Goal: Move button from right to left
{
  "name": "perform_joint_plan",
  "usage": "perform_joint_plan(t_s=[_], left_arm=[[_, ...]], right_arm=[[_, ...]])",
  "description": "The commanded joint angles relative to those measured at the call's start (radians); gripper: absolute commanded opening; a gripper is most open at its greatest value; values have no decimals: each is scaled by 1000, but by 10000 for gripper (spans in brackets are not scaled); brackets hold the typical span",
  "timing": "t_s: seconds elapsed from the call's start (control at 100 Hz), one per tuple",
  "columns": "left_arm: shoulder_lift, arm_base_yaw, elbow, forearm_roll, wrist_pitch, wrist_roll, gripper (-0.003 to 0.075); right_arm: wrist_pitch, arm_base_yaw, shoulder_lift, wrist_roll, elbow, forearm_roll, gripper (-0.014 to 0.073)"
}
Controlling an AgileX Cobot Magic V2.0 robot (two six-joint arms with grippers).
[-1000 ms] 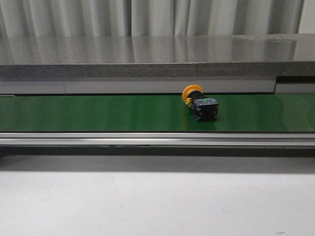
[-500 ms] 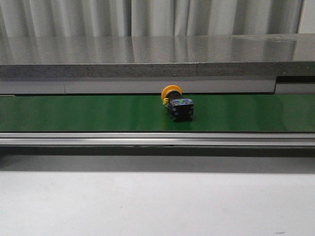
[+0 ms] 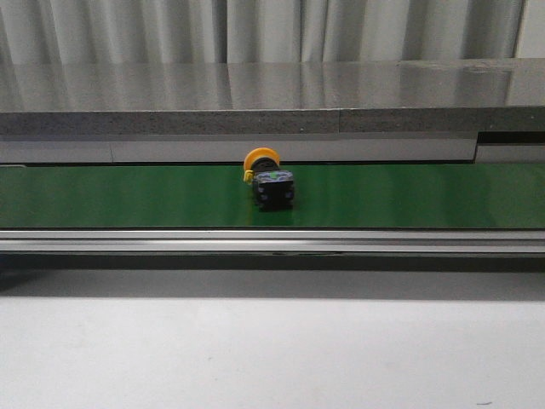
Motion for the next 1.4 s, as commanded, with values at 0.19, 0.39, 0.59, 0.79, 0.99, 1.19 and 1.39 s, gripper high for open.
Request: perform_joint_plan(t_s=[0.19,0.39,0.59,0.79,0.99,1.19,1.39], left_arm=[[405,-7,-350,-10,177,-10,5],[642,-7,-519,-10,275,-10,5],[803,-7,-635,-31,377,-10,5],[889,-7,-668,-46,386,-10,5],[906,-7,-668,-46,386,-10,6],[906,-7,-668,-47,386,-10,262],[908,-7,-668,-49,386,-10,643]], right_arm=[[-72,2,7,-6,-27,27,-68],[-72,2,7,-6,-27,27,-68],[-72,2,7,-6,-27,27,-68],[-72,2,7,-6,-27,27,-68],[-72,2,7,-6,-27,27,-68],[-72,2,7,-6,-27,27,-68],[-72,2,7,-6,-27,27,-68]])
